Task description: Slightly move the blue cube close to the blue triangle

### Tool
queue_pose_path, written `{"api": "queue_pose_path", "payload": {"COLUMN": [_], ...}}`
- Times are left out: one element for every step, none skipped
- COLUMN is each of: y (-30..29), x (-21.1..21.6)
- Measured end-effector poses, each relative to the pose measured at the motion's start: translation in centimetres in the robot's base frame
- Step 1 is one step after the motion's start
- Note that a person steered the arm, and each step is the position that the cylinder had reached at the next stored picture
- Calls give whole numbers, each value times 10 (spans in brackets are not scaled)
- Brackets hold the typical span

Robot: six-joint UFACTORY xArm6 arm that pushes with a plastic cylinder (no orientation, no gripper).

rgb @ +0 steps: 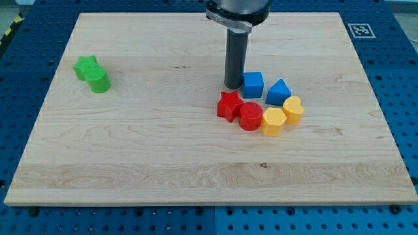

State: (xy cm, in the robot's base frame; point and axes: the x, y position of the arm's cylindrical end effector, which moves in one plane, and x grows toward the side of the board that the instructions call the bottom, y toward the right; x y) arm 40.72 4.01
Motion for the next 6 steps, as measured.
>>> {"api": "queue_pose_path", "payload": {"y": [-5,-11,6,15,25,25], "x": [5,29,26,26,23,-7]}}
